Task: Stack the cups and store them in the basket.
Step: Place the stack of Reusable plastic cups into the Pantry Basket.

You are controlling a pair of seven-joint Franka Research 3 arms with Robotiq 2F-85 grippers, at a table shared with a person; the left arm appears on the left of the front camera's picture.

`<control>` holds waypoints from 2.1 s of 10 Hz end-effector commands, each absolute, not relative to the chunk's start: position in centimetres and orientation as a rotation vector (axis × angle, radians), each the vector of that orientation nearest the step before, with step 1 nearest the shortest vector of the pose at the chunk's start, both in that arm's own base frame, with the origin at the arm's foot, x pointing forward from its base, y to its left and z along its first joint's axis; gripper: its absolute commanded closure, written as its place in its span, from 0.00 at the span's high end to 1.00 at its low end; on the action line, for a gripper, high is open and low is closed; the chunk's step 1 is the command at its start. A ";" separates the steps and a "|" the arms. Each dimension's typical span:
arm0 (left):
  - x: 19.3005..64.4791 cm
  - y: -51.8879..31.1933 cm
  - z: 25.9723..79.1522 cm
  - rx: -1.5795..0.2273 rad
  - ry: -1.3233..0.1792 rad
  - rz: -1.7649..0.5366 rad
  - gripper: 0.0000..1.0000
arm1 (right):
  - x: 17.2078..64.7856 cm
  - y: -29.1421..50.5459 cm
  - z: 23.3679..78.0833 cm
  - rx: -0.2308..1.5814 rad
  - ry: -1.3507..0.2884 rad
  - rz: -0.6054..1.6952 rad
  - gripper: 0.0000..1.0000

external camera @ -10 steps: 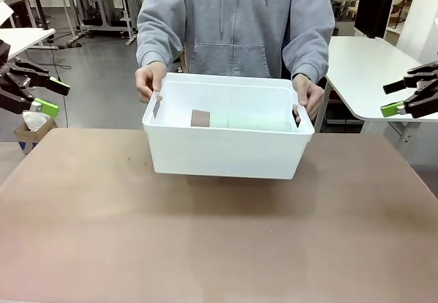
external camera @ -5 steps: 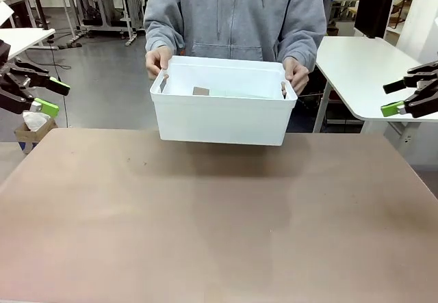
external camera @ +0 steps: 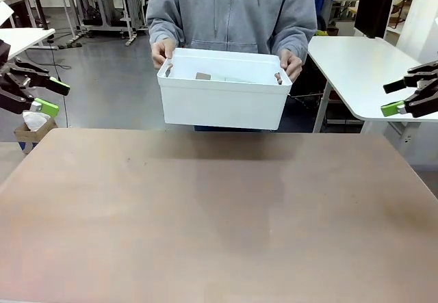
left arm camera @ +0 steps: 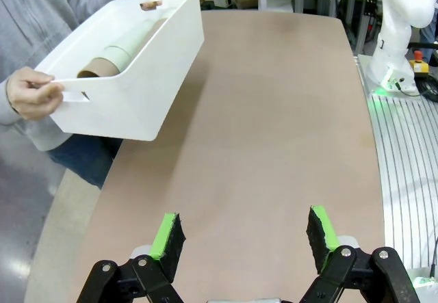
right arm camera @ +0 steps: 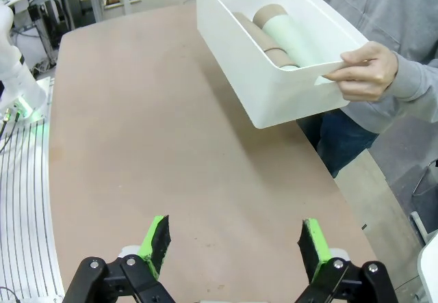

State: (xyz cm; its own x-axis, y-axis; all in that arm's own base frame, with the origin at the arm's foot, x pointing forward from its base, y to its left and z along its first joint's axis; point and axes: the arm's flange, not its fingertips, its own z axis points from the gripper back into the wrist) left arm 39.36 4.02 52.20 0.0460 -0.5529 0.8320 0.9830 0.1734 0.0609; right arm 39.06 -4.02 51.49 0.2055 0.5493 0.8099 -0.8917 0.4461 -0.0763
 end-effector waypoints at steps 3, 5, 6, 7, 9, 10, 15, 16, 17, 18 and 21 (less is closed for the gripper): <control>39.3 4.1 52.3 -0.645 -0.859 -1.310 0.94 | 39.2 -4.0 51.7 0.478 -0.902 1.044 1.00; 39.3 4.1 52.3 -0.645 -0.859 -1.310 0.94 | 39.2 -4.0 51.7 0.478 -0.902 1.044 1.00; 39.3 4.1 52.3 -0.645 -0.859 -1.310 0.94 | 39.2 -4.0 51.7 0.478 -0.902 1.044 1.00; 39.3 4.1 52.3 -0.645 -0.859 -1.310 0.94 | 39.2 -4.0 51.7 0.478 -0.902 1.044 1.00; 39.3 4.1 52.3 -0.645 -0.859 -1.310 0.94 | 39.2 -4.0 51.7 0.478 -0.902 1.044 1.00; 39.3 4.1 52.3 -0.645 -0.859 -1.310 0.94 | 39.2 -4.0 51.7 0.478 -0.902 1.044 1.00; 39.3 4.1 52.3 -0.645 -0.859 -1.310 0.94 | 39.2 -4.0 51.7 0.478 -0.902 1.044 1.00; 39.3 4.1 52.3 -0.645 -0.859 -1.310 0.94 | 39.2 -4.0 51.7 0.478 -0.902 1.044 1.00; 39.3 4.1 52.3 -0.645 -0.859 -1.310 0.94 | 39.2 -4.0 51.7 0.478 -0.902 1.044 1.00; 39.3 4.1 52.3 -0.645 -0.859 -1.310 0.94 | 39.2 -4.0 51.7 0.478 -0.902 1.044 1.00; 39.3 4.1 52.3 -0.645 -0.859 -1.310 0.94 | 39.2 -4.0 51.7 0.478 -0.902 1.044 1.00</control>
State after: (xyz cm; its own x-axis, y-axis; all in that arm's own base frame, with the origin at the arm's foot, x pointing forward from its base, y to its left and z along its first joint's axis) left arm 39.36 4.02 52.20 0.0460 -0.5529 0.8320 0.9830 0.1734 0.0609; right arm 39.06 -4.02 51.50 0.2053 0.5493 0.8100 -0.8920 0.4457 -0.0761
